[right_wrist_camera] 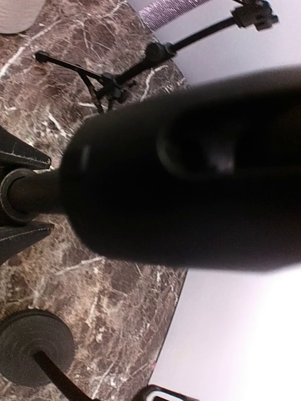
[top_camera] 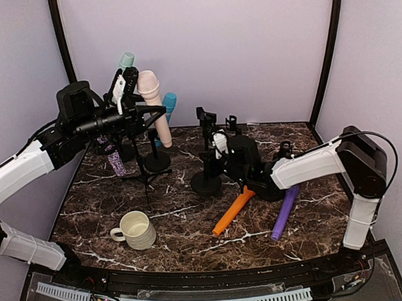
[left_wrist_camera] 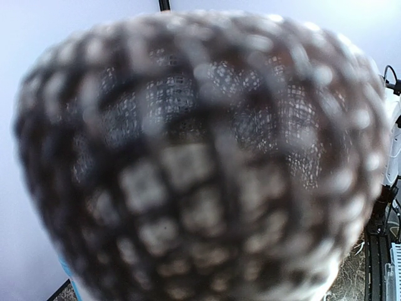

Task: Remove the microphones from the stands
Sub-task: Place the microphone stand at the center of the board.

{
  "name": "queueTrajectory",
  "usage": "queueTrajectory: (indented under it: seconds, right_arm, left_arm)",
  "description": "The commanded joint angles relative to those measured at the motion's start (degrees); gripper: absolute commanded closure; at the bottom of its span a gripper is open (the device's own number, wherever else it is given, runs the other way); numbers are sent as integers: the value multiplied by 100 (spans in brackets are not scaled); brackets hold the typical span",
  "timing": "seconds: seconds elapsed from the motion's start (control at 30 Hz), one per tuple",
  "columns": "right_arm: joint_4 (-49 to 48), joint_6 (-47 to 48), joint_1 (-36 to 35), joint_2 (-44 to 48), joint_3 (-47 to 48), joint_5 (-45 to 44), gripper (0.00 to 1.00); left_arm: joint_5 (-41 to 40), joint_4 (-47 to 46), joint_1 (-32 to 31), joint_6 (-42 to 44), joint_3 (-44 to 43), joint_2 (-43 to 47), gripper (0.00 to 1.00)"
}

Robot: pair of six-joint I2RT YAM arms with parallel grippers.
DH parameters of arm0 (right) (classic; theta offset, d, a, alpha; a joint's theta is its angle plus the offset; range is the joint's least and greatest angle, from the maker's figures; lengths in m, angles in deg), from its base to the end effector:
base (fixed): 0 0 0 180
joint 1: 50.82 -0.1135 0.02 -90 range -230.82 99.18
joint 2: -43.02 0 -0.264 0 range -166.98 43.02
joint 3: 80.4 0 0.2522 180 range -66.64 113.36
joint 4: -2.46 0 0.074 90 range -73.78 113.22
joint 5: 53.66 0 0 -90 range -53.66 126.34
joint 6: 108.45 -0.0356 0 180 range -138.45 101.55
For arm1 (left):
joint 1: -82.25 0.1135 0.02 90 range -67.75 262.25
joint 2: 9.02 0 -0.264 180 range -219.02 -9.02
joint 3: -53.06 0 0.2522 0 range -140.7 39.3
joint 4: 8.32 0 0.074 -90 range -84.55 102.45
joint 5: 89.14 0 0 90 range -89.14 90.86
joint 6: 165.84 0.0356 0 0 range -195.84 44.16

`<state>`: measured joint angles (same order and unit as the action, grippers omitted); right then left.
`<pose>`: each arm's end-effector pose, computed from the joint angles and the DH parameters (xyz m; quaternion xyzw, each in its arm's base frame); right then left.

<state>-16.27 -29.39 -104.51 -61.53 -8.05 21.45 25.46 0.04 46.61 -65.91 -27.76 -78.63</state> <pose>0.2473 0.3211 0.2094 -0.2090 0.7542 0.2423 0.5734 0.2203 -0.1762 0.4153 0.4031 0.5612 -0.3006 0.6574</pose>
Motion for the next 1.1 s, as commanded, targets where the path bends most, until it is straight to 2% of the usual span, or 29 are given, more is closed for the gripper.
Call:
queueTrajectory:
  seconds: [0.0, 0.47, 0.63, 0.9, 0.97, 1.07]
  right_arm:
    - [-551, 338, 340, -259, 738, 7, 100]
    - [44, 842, 1275, -2188, 3366, 177, 100]
    - [236, 810, 1447, -2565, 3845, 287, 100]
    - [304, 767, 1467, -2882, 4056, 417, 100]
    - [309, 773, 1467, -2880, 4029, 418, 92]
    - [285, 795, 1467, -2772, 3869, 437, 75]
  left_arm:
    - [42, -57, -30, 56, 79, 187, 95]
    - [121, -32, -29, -6, 80, 14, 95]
    - [133, 18, -31, 6, 59, -46, 94]
    - [121, 47, -30, 10, 34, -60, 94]
    - [125, 68, -31, 13, 24, -62, 94]
    - [124, 66, -30, 25, 19, -47, 94]
